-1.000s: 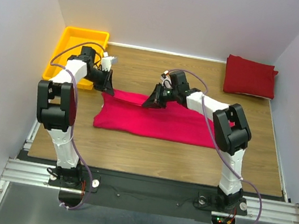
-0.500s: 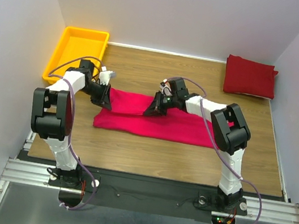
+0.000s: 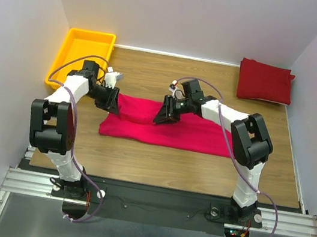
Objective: Fold and stack the t-shirts
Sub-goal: Fold the tshirt
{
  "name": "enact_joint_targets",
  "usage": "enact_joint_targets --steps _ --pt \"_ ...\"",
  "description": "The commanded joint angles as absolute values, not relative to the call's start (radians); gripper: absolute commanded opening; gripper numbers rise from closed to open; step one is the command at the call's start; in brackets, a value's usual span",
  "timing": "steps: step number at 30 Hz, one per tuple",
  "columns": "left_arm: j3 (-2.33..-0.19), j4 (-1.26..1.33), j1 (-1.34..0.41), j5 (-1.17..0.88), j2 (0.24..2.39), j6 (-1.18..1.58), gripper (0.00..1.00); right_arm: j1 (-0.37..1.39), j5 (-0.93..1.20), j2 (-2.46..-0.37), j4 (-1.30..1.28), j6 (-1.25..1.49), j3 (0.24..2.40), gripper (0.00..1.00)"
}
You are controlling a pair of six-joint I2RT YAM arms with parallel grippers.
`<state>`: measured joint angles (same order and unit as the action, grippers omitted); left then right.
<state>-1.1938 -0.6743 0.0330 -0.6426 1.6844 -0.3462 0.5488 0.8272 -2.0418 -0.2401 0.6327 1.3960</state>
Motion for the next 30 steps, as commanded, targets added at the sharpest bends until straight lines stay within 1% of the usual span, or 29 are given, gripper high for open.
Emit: enact_joint_targets --steps 1,2,5,9,13,16,19,23,26,29,30 --pt "-1.232 -0.628 0.003 -0.647 1.621 -0.333 0.43 0.538 0.799 -1.979 -0.268 0.520 1.448 0.35" --pt "-1.232 -0.615 -0.036 -0.652 1.624 -0.313 0.43 0.540 0.789 -1.991 -0.275 0.496 1.474 0.34" --pt "-1.241 -0.581 -0.070 -0.657 1.644 -0.296 0.42 0.540 0.772 -2.032 -0.272 0.489 1.526 0.33" --pt "-1.249 -0.548 -0.092 -0.673 1.684 -0.278 0.41 0.552 0.793 -2.089 -0.270 0.502 1.577 0.32" --pt "-1.269 -0.508 -0.094 -0.650 1.778 -0.273 0.39 0.574 0.787 -2.163 -0.270 0.492 1.588 0.31" --pt "-1.304 -0.497 -0.094 -0.650 1.845 -0.284 0.37 0.571 0.727 -2.213 -0.270 0.459 1.586 0.28" --pt "-1.338 -0.465 -0.094 -0.632 1.900 -0.281 0.37 0.565 0.649 -2.240 -0.270 0.413 1.589 0.27" --pt "-1.396 -0.420 -0.092 -0.568 1.959 -0.267 0.35 0.545 0.598 -2.261 -0.270 0.396 1.594 0.26" --pt "-1.436 -0.396 -0.094 -0.540 2.005 -0.249 0.34 0.534 0.603 -2.246 -0.270 0.390 1.594 0.26" --pt "-1.517 -0.397 -0.095 -0.535 2.052 -0.239 0.34 0.534 0.643 -2.188 -0.272 0.388 1.588 0.32" --pt "-1.560 -0.403 -0.097 -0.537 2.057 -0.242 0.35 0.532 0.649 -2.140 -0.273 0.384 1.583 0.37"
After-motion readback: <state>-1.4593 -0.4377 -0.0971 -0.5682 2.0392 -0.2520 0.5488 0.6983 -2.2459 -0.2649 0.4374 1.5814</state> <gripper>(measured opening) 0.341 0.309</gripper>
